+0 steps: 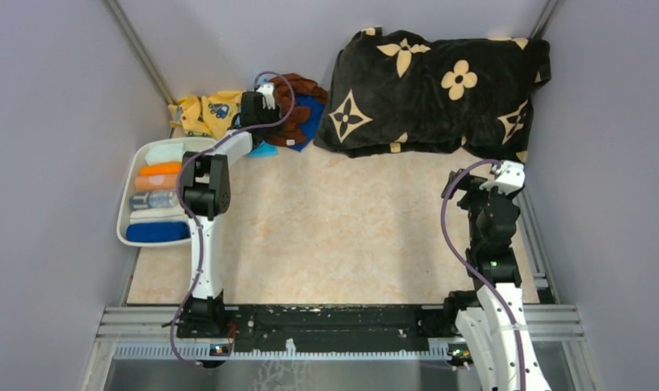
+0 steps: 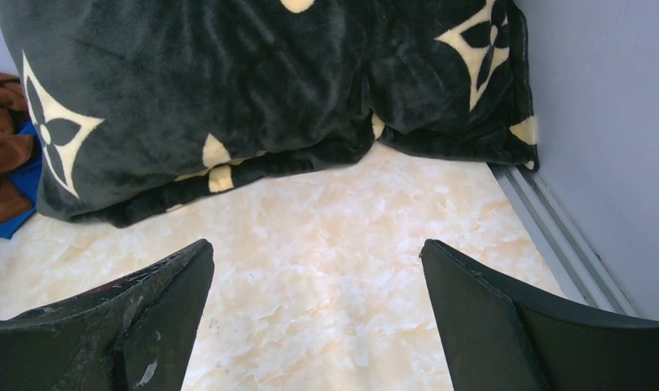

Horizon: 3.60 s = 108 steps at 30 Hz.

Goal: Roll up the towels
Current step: Pick up the towel at the corner of the board, then place the towel at the corner of the board, then pick up the towel at the corner of the board.

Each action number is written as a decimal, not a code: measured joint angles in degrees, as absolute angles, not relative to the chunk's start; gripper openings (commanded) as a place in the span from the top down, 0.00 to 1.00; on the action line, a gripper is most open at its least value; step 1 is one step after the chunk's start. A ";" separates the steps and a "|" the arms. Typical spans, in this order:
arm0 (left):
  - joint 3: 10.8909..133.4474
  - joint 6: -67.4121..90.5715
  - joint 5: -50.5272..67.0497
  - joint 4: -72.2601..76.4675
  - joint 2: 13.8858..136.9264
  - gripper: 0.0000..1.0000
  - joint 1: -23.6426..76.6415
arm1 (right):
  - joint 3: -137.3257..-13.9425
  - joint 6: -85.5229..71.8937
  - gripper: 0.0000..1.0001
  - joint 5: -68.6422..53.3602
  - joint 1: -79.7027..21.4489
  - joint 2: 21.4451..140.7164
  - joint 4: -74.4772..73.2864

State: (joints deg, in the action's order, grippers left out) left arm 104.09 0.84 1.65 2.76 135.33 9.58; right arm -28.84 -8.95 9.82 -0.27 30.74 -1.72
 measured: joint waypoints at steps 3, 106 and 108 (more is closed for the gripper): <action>106.72 -0.27 1.72 1.74 137.23 0.78 9.58 | -28.84 -8.93 0.01 9.78 -0.27 30.74 -1.72; 81.73 -6.50 -23.31 -14.17 109.21 0.37 14.15 | -28.84 -7.51 0.01 5.80 -0.25 31.31 -1.72; 81.56 -6.96 -23.62 -14.17 109.21 0.37 14.15 | -28.84 -7.51 0.01 5.80 -0.25 31.31 -1.72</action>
State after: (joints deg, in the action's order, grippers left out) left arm 81.56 -6.96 -23.62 -14.17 109.21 14.15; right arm -28.84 -7.51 5.80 -0.25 31.31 -1.72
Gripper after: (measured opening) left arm 0.634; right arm 0.987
